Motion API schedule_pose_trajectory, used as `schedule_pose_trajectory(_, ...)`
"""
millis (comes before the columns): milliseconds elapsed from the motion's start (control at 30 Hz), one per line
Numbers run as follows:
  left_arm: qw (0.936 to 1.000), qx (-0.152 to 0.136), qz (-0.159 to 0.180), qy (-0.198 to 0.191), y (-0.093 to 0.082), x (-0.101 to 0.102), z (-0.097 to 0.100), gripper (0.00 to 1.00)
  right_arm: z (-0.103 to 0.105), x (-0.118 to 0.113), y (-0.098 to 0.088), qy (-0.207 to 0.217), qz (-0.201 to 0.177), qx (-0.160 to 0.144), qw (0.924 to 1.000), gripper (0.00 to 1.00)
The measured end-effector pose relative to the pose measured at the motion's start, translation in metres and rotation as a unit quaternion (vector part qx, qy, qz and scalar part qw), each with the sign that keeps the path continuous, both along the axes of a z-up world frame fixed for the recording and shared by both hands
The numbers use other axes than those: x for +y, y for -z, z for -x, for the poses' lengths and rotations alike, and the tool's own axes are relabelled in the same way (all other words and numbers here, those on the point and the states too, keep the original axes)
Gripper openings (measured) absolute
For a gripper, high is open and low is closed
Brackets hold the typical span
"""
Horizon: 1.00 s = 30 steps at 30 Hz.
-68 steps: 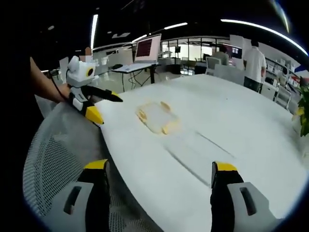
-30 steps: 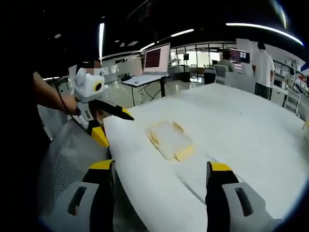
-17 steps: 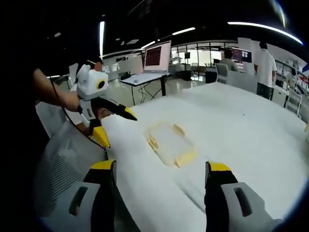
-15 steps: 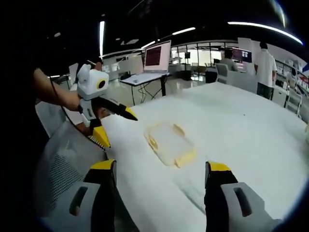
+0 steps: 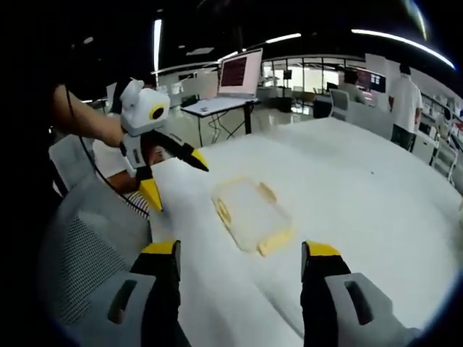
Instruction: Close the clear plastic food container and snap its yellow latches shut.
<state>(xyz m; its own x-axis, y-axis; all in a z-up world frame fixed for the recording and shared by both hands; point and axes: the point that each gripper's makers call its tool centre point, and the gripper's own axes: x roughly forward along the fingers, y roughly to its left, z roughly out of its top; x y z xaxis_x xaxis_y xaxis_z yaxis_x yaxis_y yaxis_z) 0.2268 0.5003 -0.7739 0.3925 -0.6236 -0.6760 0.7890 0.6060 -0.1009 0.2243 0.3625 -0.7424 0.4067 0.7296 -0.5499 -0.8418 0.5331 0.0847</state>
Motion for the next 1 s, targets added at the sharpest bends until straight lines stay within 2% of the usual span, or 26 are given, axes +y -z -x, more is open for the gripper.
schedule_pose_trajectory(400,0.9983,0.004,-0.035,0.047,0.012,0.018,-0.019,0.71,-0.02,0.006,0.01,-0.01,0.043,-0.004,0.999,0.62)
schedule_pose_trajectory(567,0.9967,0.005,-0.049,0.065,0.019,0.025,-0.026,0.69,-0.025,0.01,0.018,-0.027,0.07,-0.008,0.9972,0.62)
schedule_pose_trajectory(1000,0.9918,0.004,-0.067,0.108,0.026,0.028,-0.046,0.68,-0.04,0.016,0.032,-0.036,0.098,0.009,0.9944,0.59)
